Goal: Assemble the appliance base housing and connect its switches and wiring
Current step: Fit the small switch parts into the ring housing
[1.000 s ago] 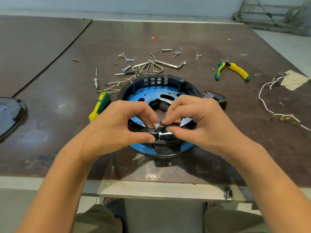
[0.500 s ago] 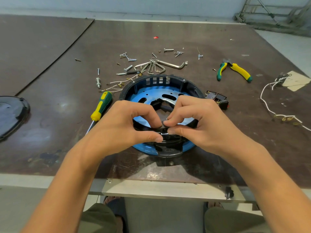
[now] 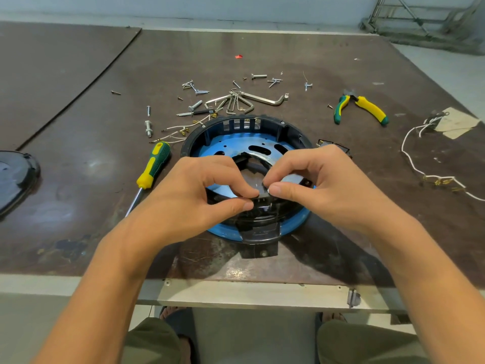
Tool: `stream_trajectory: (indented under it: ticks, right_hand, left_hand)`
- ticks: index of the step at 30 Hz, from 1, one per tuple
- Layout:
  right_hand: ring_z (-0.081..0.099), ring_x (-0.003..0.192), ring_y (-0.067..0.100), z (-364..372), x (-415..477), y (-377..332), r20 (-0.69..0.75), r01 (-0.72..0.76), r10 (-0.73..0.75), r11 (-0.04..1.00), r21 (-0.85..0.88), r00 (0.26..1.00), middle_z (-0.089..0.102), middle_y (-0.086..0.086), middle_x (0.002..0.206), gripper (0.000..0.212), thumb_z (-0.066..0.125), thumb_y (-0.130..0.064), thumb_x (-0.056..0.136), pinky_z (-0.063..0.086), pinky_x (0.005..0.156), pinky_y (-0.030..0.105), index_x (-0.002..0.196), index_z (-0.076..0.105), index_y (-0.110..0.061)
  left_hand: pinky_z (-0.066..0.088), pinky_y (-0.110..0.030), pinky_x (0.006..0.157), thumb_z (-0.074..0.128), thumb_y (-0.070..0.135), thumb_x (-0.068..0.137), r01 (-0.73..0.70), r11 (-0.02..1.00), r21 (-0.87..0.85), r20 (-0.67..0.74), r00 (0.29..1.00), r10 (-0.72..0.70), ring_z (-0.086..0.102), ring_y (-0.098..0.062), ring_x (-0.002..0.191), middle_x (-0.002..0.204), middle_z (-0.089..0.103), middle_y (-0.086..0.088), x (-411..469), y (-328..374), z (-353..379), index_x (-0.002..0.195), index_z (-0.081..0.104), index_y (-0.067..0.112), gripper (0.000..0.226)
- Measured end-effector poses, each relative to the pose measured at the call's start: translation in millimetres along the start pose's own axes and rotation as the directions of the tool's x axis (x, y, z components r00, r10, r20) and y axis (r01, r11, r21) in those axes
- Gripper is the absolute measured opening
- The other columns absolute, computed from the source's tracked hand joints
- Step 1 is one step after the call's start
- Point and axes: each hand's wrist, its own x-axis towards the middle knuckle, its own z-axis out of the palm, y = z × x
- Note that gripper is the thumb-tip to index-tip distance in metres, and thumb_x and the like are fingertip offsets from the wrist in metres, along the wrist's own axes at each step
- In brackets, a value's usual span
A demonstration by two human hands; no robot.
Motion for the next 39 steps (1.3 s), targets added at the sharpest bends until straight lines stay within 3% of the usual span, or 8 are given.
stream_trajectory:
  ticks: [4, 9, 15, 19, 29, 32, 34, 39]
  right_hand:
    - [0.069, 0.091, 0.012, -3, 3, -3, 0.034, -0.039, 0.040, 0.998, -0.039, 0.999, 0.075, -0.006, 0.088, 0.006, 0.076, -0.029, 0.086, 0.050, 0.094, 0.045, 0.084, 0.077, -0.023]
    - [0.069, 0.093, 0.009, -1, 7, -1, 0.092, -0.089, 0.097, 0.992, -0.091, 0.991, 0.076, -0.009, 0.088, 0.007, 0.074, -0.030, 0.087, 0.041, 0.108, 0.044, 0.082, 0.076, -0.026]
    - [0.064, 0.104, 0.007, 0, 5, 3, 0.083, -0.103, 0.108, 0.993, -0.062, 0.991, 0.076, -0.010, 0.092, 0.009, 0.072, -0.035, 0.089, 0.031, 0.087, -0.003, 0.085, 0.076, -0.027]
    - [0.066, 0.092, -0.002, 7, 7, 1, 0.052, -0.101, 0.102, 0.995, -0.010, 0.993, 0.073, -0.018, 0.088, 0.014, 0.076, -0.040, 0.085, 0.045, 0.081, 0.006, 0.094, 0.076, -0.030]
    - [0.064, 0.095, -0.005, 9, 15, -3, 0.123, -0.168, 0.180, 0.981, -0.099, 0.976, 0.073, -0.016, 0.092, 0.007, 0.077, -0.029, 0.085, 0.029, 0.086, -0.005, 0.090, 0.074, -0.032]
    - [0.064, 0.105, 0.001, 4, 10, -4, 0.154, -0.205, 0.199, 0.979, 0.025, 0.968, 0.075, -0.011, 0.102, 0.020, 0.067, -0.014, 0.093, 0.034, 0.109, 0.019, 0.107, 0.072, -0.027]
    - [0.068, 0.106, 0.008, 2, 6, -6, 0.118, -0.248, 0.228, 0.948, 0.200, 0.967, 0.076, -0.006, 0.104, 0.033, 0.058, 0.001, 0.094, 0.047, 0.102, 0.035, 0.116, 0.068, -0.022]
    - [0.066, 0.102, -0.002, 6, 8, -6, 0.073, -0.218, 0.215, 0.975, 0.033, 0.974, 0.075, -0.011, 0.102, 0.035, 0.062, -0.004, 0.092, 0.047, 0.098, 0.025, 0.121, 0.065, -0.024]
  left_hand:
    - [0.050, -0.032, 0.084, 0.085, 0.037, 0.072, -0.003, 0.998, 0.065, 0.039, 0.999, 0.000, 0.063, -0.016, 0.097, 0.100, 0.062, 0.011, -1, 2, -1, 0.091, 0.076, 0.028, 0.023]
    - [0.052, -0.035, 0.085, 0.082, 0.044, 0.071, 0.006, 0.986, 0.166, 0.101, 0.995, -0.023, 0.062, -0.008, 0.100, 0.105, 0.062, 0.016, 0, 4, 0, 0.091, 0.072, 0.035, 0.024]
    - [0.051, -0.036, 0.089, 0.086, 0.035, 0.071, 0.014, 0.990, 0.141, 0.078, 0.997, -0.026, 0.063, -0.008, 0.103, 0.107, 0.064, 0.017, 1, 5, 2, 0.092, 0.073, 0.031, 0.025]
    - [0.051, -0.035, 0.090, 0.086, 0.029, 0.073, 0.007, 1.000, 0.023, 0.026, 1.000, -0.008, 0.066, -0.016, 0.102, 0.102, 0.069, 0.011, 1, 5, 0, 0.093, 0.078, 0.024, 0.022]
    - [0.054, -0.032, 0.088, 0.086, 0.027, 0.073, 0.062, 0.996, 0.065, 0.061, 0.996, -0.066, 0.067, -0.005, 0.096, 0.099, 0.071, 0.015, 2, 5, 1, 0.096, 0.080, 0.023, 0.025]
    - [0.054, -0.033, 0.089, 0.087, 0.029, 0.072, 0.054, 0.996, 0.075, 0.074, 0.995, -0.060, 0.067, -0.002, 0.098, 0.101, 0.071, 0.015, 2, 6, 0, 0.100, 0.079, 0.023, 0.030]
    - [0.053, -0.035, 0.091, 0.086, 0.031, 0.073, 0.051, 0.997, 0.061, 0.071, 0.996, -0.056, 0.066, -0.004, 0.101, 0.104, 0.071, 0.015, 3, 6, 0, 0.104, 0.079, 0.025, 0.032]
    - [0.053, -0.035, 0.089, 0.082, 0.031, 0.078, 0.005, 0.990, 0.138, 0.090, 0.996, -0.018, 0.064, -0.003, 0.100, 0.105, 0.067, 0.018, 6, 9, 4, 0.098, 0.080, 0.028, 0.021]
